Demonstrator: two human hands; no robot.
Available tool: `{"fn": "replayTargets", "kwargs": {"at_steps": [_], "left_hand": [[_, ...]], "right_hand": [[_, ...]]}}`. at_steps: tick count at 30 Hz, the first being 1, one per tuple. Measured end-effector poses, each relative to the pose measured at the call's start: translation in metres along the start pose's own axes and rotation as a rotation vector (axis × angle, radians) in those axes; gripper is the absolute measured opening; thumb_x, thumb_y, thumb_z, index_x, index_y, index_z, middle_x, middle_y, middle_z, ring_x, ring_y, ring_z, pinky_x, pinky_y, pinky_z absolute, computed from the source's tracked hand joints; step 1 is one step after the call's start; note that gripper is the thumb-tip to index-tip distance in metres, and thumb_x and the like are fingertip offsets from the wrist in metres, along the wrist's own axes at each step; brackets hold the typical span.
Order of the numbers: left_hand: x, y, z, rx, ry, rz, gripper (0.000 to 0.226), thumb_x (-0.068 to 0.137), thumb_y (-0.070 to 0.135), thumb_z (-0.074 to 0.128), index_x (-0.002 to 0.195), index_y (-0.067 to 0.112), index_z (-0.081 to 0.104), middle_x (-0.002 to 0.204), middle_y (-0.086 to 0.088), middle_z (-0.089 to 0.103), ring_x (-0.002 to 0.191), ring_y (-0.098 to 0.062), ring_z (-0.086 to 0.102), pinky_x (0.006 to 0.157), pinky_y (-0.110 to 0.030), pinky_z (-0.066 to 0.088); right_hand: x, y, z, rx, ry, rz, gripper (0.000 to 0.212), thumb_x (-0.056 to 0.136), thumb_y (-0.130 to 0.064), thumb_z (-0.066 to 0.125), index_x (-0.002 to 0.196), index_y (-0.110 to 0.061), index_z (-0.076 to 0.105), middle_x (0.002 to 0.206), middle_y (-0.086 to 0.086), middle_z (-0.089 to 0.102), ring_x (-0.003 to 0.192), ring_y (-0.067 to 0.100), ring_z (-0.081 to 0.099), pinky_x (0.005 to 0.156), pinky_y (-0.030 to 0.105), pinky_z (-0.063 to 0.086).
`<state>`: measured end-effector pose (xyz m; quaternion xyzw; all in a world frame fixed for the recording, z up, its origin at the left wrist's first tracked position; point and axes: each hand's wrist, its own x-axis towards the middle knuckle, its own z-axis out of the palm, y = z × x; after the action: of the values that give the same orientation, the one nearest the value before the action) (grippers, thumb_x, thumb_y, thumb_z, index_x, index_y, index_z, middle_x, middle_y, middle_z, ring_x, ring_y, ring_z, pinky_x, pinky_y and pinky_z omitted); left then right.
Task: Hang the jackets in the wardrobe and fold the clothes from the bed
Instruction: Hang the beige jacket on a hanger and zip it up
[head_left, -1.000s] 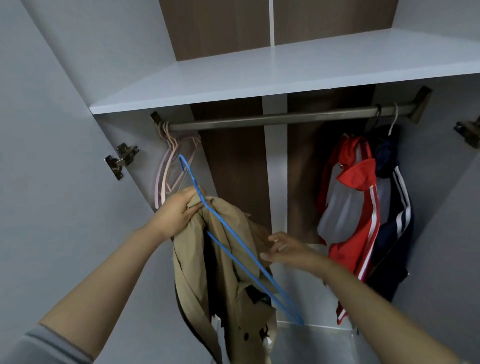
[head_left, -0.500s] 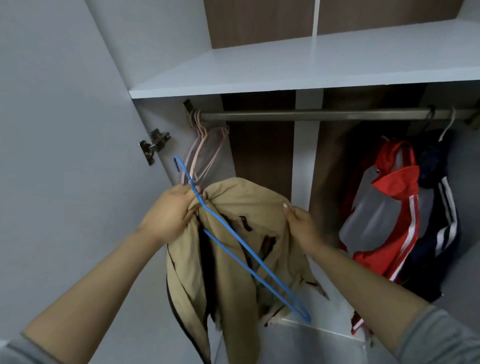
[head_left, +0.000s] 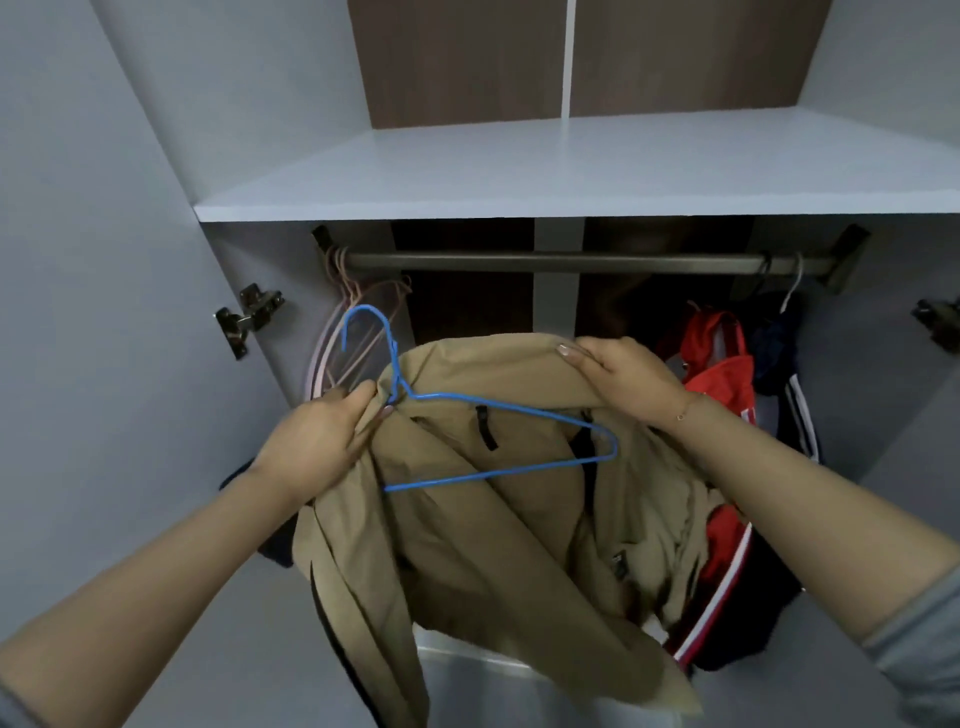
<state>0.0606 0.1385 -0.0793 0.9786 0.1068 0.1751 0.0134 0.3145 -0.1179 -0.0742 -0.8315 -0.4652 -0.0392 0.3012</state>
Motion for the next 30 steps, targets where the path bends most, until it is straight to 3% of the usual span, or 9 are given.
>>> {"fn": "replayTargets", "kwargs": {"at_steps": [4,8,14,16,19,22,24,27,30], "left_hand": [[0.009,0.016,0.001,0.022,0.008,0.069,0.046,0.097,0.059,0.022,0.094,0.022,0.049,0.077,0.001,0.046,0.062,-0.022,0.053,0.054,-0.033,0.045],[0.013,0.039,0.004,0.141,-0.019,0.054,0.027,0.098,0.043,0.037,0.105,0.024,0.056,0.078,0.004,0.042,0.063,-0.020,0.055,0.052,-0.030,0.043],[0.034,0.064,0.003,0.120,0.042,-0.107,0.025,0.098,0.040,0.043,0.102,0.021,0.060,0.087,-0.002,0.056,0.073,-0.024,0.061,0.053,-0.029,0.036],[0.037,0.068,0.002,-0.018,0.088,-0.125,0.023,0.097,0.038,0.044,0.099,0.020,0.059,0.086,-0.001,0.056,0.076,-0.024,0.059,0.058,-0.030,0.040],[0.032,0.071,-0.001,-0.161,0.244,-0.093,0.010,0.094,0.025,0.053,0.098,0.022,0.061,0.084,0.002,0.057,0.071,-0.018,0.058,0.056,-0.034,0.047],[0.027,0.062,-0.004,-0.189,0.335,-0.080,0.014,0.088,0.012,0.062,0.098,0.022,0.064,0.085,0.003,0.060,0.070,-0.016,0.059,0.051,-0.033,0.047],[0.025,0.055,-0.007,-0.240,0.378,-0.067,0.019,0.086,0.007,0.064,0.098,0.020,0.066,0.085,0.004,0.061,0.070,-0.015,0.059,0.049,-0.028,0.042],[0.027,0.052,-0.017,-0.323,0.430,-0.006,0.018,0.086,0.018,0.055,0.099,0.021,0.066,0.087,0.008,0.062,0.075,-0.006,0.055,0.054,-0.016,0.036],[0.034,0.053,-0.030,-0.366,0.462,0.050,0.021,0.086,0.024,0.049,0.099,0.023,0.065,0.091,0.014,0.061,0.080,0.002,0.050,0.059,-0.011,0.034]], "right_hand": [[-0.011,0.013,-0.012,-0.085,0.006,0.066,0.043,0.102,-0.047,0.038,0.068,-0.022,0.048,0.060,-0.006,0.051,0.060,0.016,0.052,0.056,0.032,0.034],[-0.020,0.014,-0.021,-0.183,-0.005,0.154,0.041,0.102,-0.048,0.036,0.067,-0.026,0.043,0.064,-0.005,0.052,0.066,0.020,0.051,0.060,0.034,0.038],[-0.027,-0.020,-0.009,0.175,0.143,0.364,0.045,0.104,-0.027,0.043,0.061,-0.014,0.042,0.057,0.003,0.052,0.060,0.015,0.054,0.061,0.034,0.037],[-0.035,-0.035,-0.005,0.554,-0.048,0.404,0.038,0.104,-0.022,0.043,0.068,-0.015,0.051,0.055,-0.003,0.060,0.053,0.002,0.060,0.055,0.030,0.046],[-0.051,-0.039,-0.005,0.738,-0.569,0.306,0.017,0.102,-0.015,0.049,0.104,-0.013,0.065,0.112,0.004,0.072,0.106,0.013,0.068,0.082,0.027,0.057],[-0.057,-0.016,-0.018,0.408,-0.156,0.075,0.026,0.089,0.008,0.060,0.107,-0.007,0.069,0.110,0.007,0.070,0.107,0.018,0.065,0.096,0.042,0.051],[-0.060,-0.002,-0.024,0.090,0.091,0.001,0.036,0.082,-0.005,0.075,0.116,-0.009,0.064,0.115,0.007,0.061,0.111,0.023,0.058,0.100,0.044,0.046],[-0.059,0.000,-0.011,-0.114,-0.048,-0.046,0.067,0.082,-0.043,0.075,0.137,-0.014,0.049,0.131,0.002,0.052,0.124,0.018,0.048,0.105,0.035,0.038],[-0.048,-0.018,-0.002,-0.155,0.174,-0.098,0.043,0.093,-0.049,0.054,0.111,-0.010,0.061,0.099,0.002,0.064,0.094,0.020,0.062,0.079,0.032,0.044]]}}
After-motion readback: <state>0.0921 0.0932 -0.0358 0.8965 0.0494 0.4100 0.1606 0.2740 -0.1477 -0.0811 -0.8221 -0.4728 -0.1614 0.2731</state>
